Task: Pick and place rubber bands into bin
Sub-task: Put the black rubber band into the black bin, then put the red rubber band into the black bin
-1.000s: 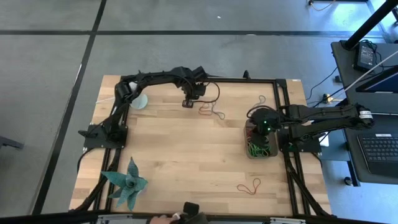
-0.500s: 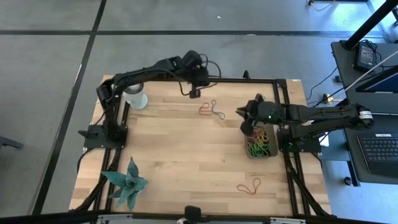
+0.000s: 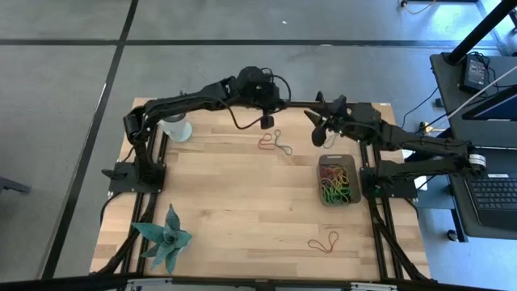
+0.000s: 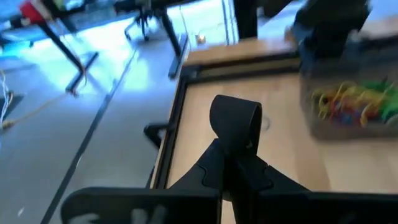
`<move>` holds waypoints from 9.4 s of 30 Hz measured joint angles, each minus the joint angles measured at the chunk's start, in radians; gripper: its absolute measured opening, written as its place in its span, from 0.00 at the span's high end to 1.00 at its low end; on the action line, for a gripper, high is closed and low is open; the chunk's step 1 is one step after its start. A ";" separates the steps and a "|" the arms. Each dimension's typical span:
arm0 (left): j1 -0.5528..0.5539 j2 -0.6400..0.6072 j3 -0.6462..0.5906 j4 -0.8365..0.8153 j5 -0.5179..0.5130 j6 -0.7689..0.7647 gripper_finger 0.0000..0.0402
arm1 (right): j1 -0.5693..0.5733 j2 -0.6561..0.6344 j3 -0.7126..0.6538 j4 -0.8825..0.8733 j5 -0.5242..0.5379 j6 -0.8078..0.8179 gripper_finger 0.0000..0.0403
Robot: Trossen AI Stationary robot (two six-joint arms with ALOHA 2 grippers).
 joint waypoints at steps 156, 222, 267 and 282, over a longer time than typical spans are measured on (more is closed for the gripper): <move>-0.183 -0.082 -0.288 0.091 -0.266 -0.358 0.99 | 0.264 -0.128 -0.031 -1.137 -0.278 0.694 0.59; -0.015 0.486 0.168 -0.562 -0.124 -0.299 0.60 | 0.262 -0.167 -0.030 -1.140 -0.040 0.430 0.60; -0.173 0.142 0.168 -0.178 -0.211 -0.312 1.00 | 0.263 -0.165 -0.030 -0.678 0.024 0.230 0.60; -0.279 0.142 0.168 0.178 -0.262 -0.320 1.00 | 0.242 -0.152 -0.030 -0.309 0.080 0.061 0.38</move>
